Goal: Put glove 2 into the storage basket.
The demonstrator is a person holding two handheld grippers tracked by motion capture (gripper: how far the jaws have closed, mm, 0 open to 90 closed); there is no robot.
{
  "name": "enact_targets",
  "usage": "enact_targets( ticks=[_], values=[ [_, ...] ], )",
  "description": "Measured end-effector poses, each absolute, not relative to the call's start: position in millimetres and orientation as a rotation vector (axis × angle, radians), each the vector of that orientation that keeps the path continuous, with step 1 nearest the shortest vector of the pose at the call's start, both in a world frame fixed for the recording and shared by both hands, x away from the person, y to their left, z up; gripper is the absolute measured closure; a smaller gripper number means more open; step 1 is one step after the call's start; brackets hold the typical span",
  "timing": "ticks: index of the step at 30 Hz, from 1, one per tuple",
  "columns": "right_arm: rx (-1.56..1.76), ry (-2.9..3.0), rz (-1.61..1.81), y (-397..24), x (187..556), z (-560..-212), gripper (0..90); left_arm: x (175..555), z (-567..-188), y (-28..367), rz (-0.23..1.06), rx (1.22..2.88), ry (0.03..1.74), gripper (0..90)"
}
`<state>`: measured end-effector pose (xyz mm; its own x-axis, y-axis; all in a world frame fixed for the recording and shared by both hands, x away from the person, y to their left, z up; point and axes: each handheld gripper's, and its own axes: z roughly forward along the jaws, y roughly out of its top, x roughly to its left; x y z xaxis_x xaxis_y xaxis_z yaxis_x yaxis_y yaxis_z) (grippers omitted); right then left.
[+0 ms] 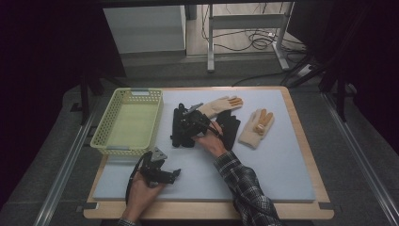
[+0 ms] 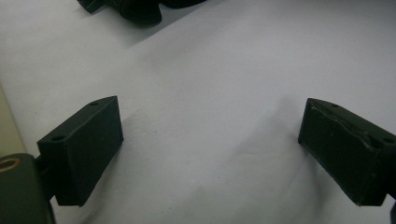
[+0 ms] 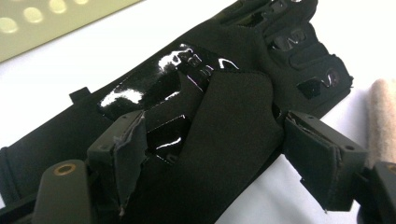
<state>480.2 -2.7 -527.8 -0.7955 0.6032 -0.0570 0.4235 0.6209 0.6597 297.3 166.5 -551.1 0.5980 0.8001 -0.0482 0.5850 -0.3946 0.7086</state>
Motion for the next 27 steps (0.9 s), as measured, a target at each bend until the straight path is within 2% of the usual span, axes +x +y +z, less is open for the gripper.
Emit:
enact_targets(
  ticks=[2, 4, 9, 10, 13, 19, 27],
  values=[
    [0.847, 2.583, 0.943, -3, 481, -528, 24.3, 297, -551, 166, 0.394, 2.123, 1.091, 6.6],
    [0.906, 2.614, 0.975, -6, 484, -528, 33.8, 297, -551, 166, 0.394, 2.124, 1.090, 6.6],
    [0.911, 2.580, 0.956, -10, 479, -526, 67.3, 297, -551, 166, 0.395, 2.122, 1.090, 6.6],
    [0.895, 2.579, 0.946, -10, 478, -525, 77.1, 297, -551, 166, 0.395, 2.123, 1.090, 6.5],
    [0.903, 2.578, 0.954, -11, 477, -524, 80.4, 297, -551, 166, 0.394, 2.122, 1.090, 6.6],
    [0.917, 2.556, 1.015, -19, 472, -519, 81.1, 297, -551, 166, 0.394, 2.123, 1.091, 6.6],
    [0.894, 2.527, 1.135, -35, 451, -492, 81.1, 297, -551, 167, 0.396, 2.127, 1.089, 6.5]
  ],
)
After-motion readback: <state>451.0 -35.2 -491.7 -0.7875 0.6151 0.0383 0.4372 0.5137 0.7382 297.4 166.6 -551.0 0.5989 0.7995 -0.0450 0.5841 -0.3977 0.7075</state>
